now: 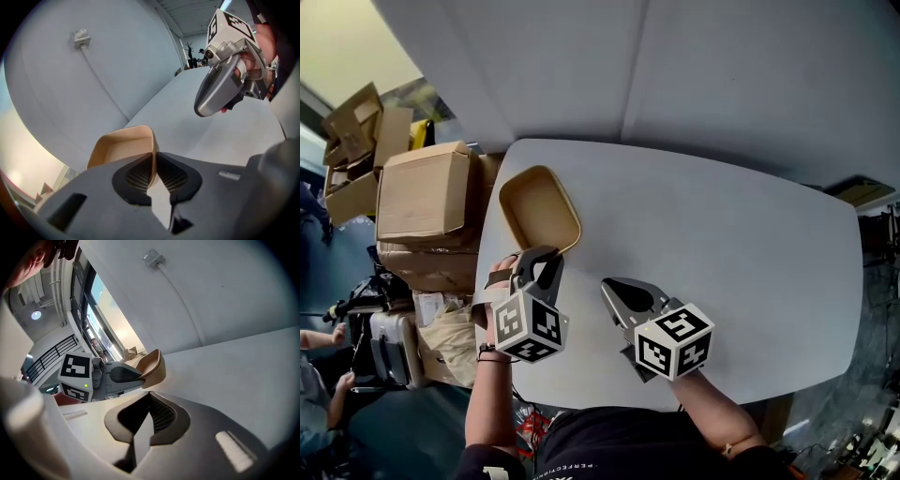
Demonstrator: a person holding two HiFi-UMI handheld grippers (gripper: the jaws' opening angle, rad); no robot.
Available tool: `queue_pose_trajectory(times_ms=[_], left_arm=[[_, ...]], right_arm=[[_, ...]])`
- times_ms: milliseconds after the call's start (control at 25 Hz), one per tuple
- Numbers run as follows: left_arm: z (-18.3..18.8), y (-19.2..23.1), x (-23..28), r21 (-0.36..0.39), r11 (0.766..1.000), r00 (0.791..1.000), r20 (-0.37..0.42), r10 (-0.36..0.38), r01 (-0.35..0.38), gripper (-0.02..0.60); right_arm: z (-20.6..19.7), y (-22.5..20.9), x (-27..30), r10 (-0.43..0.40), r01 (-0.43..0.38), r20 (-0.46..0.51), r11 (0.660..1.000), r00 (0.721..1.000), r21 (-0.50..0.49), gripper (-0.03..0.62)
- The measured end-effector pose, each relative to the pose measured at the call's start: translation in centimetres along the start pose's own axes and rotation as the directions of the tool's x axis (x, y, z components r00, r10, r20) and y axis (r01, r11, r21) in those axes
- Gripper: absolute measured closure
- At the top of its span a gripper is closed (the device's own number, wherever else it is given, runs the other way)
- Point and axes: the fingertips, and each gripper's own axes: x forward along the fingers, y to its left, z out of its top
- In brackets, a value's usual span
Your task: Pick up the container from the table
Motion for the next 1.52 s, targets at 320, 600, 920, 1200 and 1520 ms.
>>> queue_pose_trajectory(times_ms=[320,600,920,1200,1520], left_arm=[[1.3,-3.2,-3.2,-0.015,1.0,1.0,-0.009,0.023,-0.023,0.554],[3.4,-7.8,-6.0,-0.054,0.998,1.0,0.009,0.022,-0.022,0.552],[6.7,-13.9,-7.9,-0.033,0.999,1.0,0.025,-0.001,0.002,0.552],[9.3,-17.3,-9.9,-0.027,0.999,0.999,0.048,0.02,-0.019,0.552],[11.5,-21.8,-11.7,-0.044,0.999,0.997,0.071,0.031,-0.028,0.552]], right_arm=[[-0.2,1.3,-2.9,0.025,-0.024,0.029,0.999,0.999,-0.031,0.595],[-1.1,1.8,-7.2,0.027,-0.024,0.056,0.998,0.998,-0.054,0.596],[-2.8,1.2,-12.7,0.016,-0.011,0.1,0.999,0.995,-0.048,0.596],[-3.9,1.3,-16.9,0.005,0.004,0.135,0.998,0.991,-0.063,0.596],[-5.0,2.0,-20.8,0.021,-0.005,0.162,0.995,0.987,-0.097,0.595]])
